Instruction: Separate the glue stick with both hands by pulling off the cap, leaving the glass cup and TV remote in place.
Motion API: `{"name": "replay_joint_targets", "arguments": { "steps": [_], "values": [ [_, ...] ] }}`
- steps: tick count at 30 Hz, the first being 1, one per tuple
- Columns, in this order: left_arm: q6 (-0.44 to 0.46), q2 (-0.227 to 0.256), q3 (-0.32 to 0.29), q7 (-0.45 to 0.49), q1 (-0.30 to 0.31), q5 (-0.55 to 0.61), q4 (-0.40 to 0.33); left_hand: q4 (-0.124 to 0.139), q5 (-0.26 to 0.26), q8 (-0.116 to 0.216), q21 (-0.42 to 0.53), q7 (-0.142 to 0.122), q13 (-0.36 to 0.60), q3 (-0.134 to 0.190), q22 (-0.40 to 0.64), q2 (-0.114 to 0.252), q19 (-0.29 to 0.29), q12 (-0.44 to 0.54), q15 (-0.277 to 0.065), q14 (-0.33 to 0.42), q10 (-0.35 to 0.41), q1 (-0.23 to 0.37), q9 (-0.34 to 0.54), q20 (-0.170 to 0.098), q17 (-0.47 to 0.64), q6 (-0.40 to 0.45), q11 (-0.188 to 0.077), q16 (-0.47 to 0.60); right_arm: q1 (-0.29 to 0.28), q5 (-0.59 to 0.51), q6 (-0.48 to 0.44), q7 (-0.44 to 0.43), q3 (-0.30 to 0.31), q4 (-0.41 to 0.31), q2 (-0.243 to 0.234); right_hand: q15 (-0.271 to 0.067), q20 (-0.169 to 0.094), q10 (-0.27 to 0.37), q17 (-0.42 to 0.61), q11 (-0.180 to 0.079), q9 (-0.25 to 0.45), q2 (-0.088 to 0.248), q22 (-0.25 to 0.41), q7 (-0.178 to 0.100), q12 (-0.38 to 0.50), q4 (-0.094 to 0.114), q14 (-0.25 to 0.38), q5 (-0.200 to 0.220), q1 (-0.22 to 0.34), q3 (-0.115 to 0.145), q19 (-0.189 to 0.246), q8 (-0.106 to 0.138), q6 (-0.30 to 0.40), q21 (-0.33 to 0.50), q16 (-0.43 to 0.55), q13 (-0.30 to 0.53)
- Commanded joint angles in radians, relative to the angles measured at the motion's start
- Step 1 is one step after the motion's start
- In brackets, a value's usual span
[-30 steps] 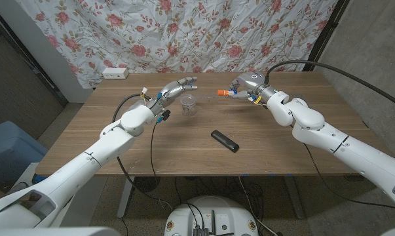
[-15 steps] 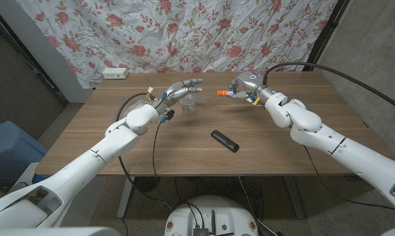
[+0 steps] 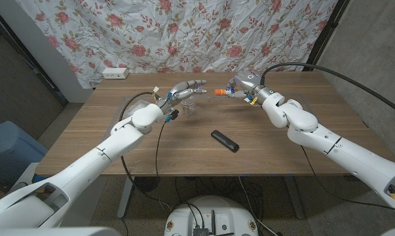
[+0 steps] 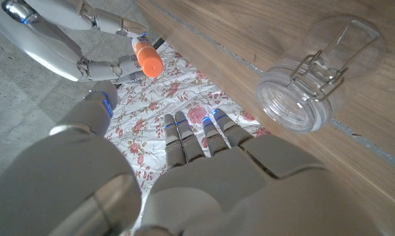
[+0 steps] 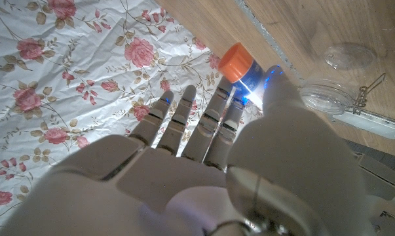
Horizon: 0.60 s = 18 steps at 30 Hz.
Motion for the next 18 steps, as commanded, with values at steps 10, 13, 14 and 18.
{"name": "replay_joint_targets", "arguments": {
  "steps": [10,13,14,18],
  "values": [
    [0.025,-0.026,0.036,-0.003,-0.031,0.034,0.028,0.003,-0.003,-0.016,-0.005,-0.005,0.003,-0.026,0.001,-0.003,-0.037,-0.009,0.006,-0.026,-0.018,0.03,0.004,0.002,0.002,-0.034,-0.004,-0.005,0.004,-0.013,-0.02,-0.018,-0.012,0.0,0.023,-0.123,-0.001,0.005,0.004,0.0,0.006,-0.004,0.003,-0.029,-0.001,0.001,0.003,0.005,-0.008,0.0,0.002,0.003,0.036,0.001,-0.002,0.003],
    [0.028,-0.029,0.041,0.004,-0.035,0.045,0.03,0.003,-0.002,-0.016,-0.001,-0.005,0.003,-0.033,0.001,-0.004,-0.03,-0.005,0.005,-0.026,-0.007,0.034,0.004,0.001,0.002,-0.035,-0.004,-0.003,0.0,-0.011,-0.025,-0.024,-0.011,-0.002,0.027,-0.122,-0.002,0.006,0.004,0.0,0.006,-0.003,0.003,-0.029,-0.001,0.002,0.004,0.005,-0.009,-0.001,0.002,0.003,0.037,0.001,-0.002,0.003],
    [0.028,-0.032,0.042,0.01,-0.035,0.049,0.032,0.003,-0.002,-0.016,0.003,-0.005,0.003,-0.037,0.002,-0.005,-0.022,-0.003,0.004,-0.026,0.001,0.036,0.004,-0.001,0.002,-0.035,-0.006,-0.002,0.0,-0.011,-0.025,-0.025,-0.011,-0.003,0.027,-0.122,-0.001,0.006,0.005,0.0,0.006,-0.003,0.003,-0.029,-0.001,0.002,0.004,0.005,-0.009,-0.001,0.002,0.002,0.037,0.001,-0.002,0.003],
    [0.018,-0.045,0.042,0.024,-0.036,0.052,0.045,0.004,-0.003,-0.01,0.004,0.001,0.003,-0.048,0.002,-0.005,-0.019,0.004,0.001,-0.024,0.026,0.043,0.004,-0.006,0.002,-0.02,-0.008,0.0,0.0,-0.026,-0.027,-0.025,-0.017,-0.008,0.025,-0.122,-0.002,0.006,0.006,0.0,0.006,-0.002,0.003,-0.029,-0.001,0.003,0.004,0.005,-0.01,-0.002,0.002,0.002,0.038,0.0,-0.001,0.003]
  ]
}}
